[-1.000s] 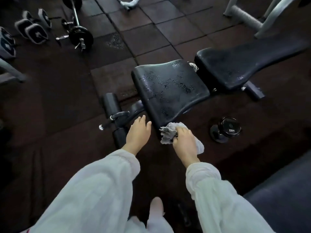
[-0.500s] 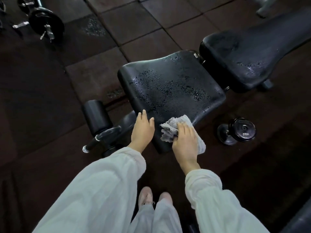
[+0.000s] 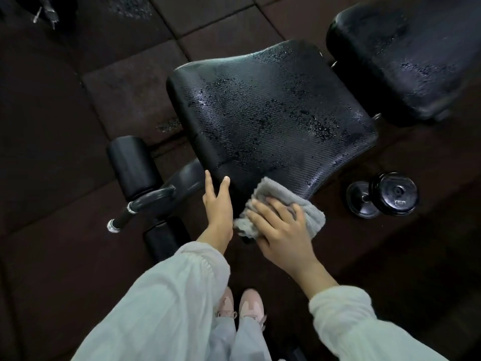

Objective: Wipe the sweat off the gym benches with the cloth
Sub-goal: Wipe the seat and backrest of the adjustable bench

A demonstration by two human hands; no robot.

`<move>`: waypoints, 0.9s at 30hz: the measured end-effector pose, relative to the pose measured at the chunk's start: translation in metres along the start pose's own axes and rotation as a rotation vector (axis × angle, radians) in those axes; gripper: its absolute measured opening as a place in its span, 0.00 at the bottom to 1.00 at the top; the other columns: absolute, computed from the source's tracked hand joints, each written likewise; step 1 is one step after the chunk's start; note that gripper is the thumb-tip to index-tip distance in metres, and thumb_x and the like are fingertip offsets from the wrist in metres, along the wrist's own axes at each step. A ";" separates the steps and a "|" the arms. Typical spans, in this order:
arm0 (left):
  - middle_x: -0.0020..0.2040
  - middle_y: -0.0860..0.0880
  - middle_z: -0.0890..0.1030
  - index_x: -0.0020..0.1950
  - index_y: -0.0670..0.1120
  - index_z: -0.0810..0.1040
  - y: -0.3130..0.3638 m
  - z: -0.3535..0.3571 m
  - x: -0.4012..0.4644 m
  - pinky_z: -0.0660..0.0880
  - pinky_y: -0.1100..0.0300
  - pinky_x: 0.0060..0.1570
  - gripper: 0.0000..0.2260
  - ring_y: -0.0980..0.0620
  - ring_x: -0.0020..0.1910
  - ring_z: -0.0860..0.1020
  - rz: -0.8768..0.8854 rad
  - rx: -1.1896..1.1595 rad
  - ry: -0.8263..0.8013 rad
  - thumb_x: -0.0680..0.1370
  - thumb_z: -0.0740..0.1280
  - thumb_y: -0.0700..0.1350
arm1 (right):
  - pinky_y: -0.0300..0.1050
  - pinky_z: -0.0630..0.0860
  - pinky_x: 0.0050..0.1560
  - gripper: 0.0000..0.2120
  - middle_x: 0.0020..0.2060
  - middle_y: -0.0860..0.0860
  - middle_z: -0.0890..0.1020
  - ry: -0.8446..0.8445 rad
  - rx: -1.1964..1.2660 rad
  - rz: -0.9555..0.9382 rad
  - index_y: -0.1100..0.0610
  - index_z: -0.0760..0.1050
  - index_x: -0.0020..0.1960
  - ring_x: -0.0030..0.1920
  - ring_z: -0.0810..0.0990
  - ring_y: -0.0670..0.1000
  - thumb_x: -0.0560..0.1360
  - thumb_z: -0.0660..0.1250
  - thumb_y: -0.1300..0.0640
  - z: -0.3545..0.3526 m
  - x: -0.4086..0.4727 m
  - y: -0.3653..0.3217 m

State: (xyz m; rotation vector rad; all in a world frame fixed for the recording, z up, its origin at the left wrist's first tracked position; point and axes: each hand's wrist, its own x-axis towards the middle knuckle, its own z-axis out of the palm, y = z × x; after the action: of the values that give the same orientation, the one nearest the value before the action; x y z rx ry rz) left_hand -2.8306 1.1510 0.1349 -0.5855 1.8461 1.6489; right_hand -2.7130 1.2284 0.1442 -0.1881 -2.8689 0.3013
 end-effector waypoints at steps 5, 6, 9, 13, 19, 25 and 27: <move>0.74 0.51 0.60 0.72 0.64 0.58 -0.006 -0.004 0.002 0.59 0.58 0.67 0.26 0.53 0.70 0.62 0.002 -0.060 -0.022 0.77 0.64 0.52 | 0.53 0.73 0.48 0.20 0.54 0.53 0.80 0.089 0.056 0.230 0.55 0.76 0.57 0.54 0.73 0.55 0.68 0.60 0.54 -0.013 0.003 0.045; 0.74 0.52 0.61 0.72 0.63 0.59 -0.007 -0.004 0.002 0.59 0.60 0.66 0.25 0.54 0.70 0.62 0.009 -0.068 -0.026 0.77 0.64 0.52 | 0.53 0.74 0.46 0.20 0.54 0.53 0.81 0.082 0.059 0.276 0.57 0.78 0.57 0.53 0.75 0.56 0.68 0.60 0.53 -0.014 0.016 0.049; 0.73 0.54 0.61 0.71 0.65 0.59 -0.007 -0.005 0.002 0.58 0.58 0.68 0.25 0.55 0.69 0.63 -0.006 -0.080 -0.048 0.77 0.64 0.53 | 0.52 0.73 0.45 0.20 0.54 0.53 0.81 0.025 0.044 0.294 0.57 0.79 0.55 0.51 0.77 0.57 0.65 0.64 0.53 -0.010 0.053 0.040; 0.71 0.52 0.66 0.68 0.66 0.64 -0.007 -0.009 0.005 0.62 0.50 0.69 0.23 0.53 0.67 0.67 -0.012 -0.121 -0.052 0.75 0.64 0.52 | 0.49 0.69 0.45 0.20 0.54 0.51 0.81 -0.030 0.055 0.015 0.55 0.80 0.54 0.52 0.72 0.53 0.65 0.59 0.55 -0.003 0.044 0.012; 0.69 0.53 0.70 0.68 0.63 0.67 -0.007 -0.013 0.010 0.67 0.49 0.67 0.20 0.54 0.66 0.70 -0.032 -0.167 -0.034 0.79 0.60 0.44 | 0.48 0.68 0.46 0.18 0.54 0.50 0.81 -0.015 0.072 -0.065 0.54 0.79 0.56 0.53 0.74 0.51 0.68 0.60 0.57 -0.016 0.007 0.033; 0.65 0.51 0.75 0.67 0.64 0.68 -0.006 -0.013 0.009 0.75 0.57 0.51 0.20 0.52 0.60 0.75 -0.042 -0.210 -0.036 0.79 0.59 0.43 | 0.52 0.75 0.43 0.18 0.51 0.53 0.82 -0.039 0.072 0.132 0.56 0.80 0.52 0.48 0.79 0.58 0.62 0.66 0.58 0.002 0.093 0.011; 0.64 0.51 0.75 0.68 0.61 0.68 -0.005 -0.013 0.009 0.73 0.56 0.55 0.20 0.52 0.59 0.75 -0.030 -0.235 -0.040 0.80 0.58 0.41 | 0.49 0.71 0.44 0.18 0.52 0.51 0.82 -0.073 0.042 0.021 0.55 0.80 0.53 0.49 0.77 0.56 0.62 0.67 0.58 0.005 0.090 -0.002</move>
State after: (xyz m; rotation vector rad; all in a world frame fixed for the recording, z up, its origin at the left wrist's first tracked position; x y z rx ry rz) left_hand -2.8355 1.1378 0.1259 -0.6694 1.6185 1.8578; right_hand -2.8007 1.2395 0.1603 -0.2029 -2.9317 0.3791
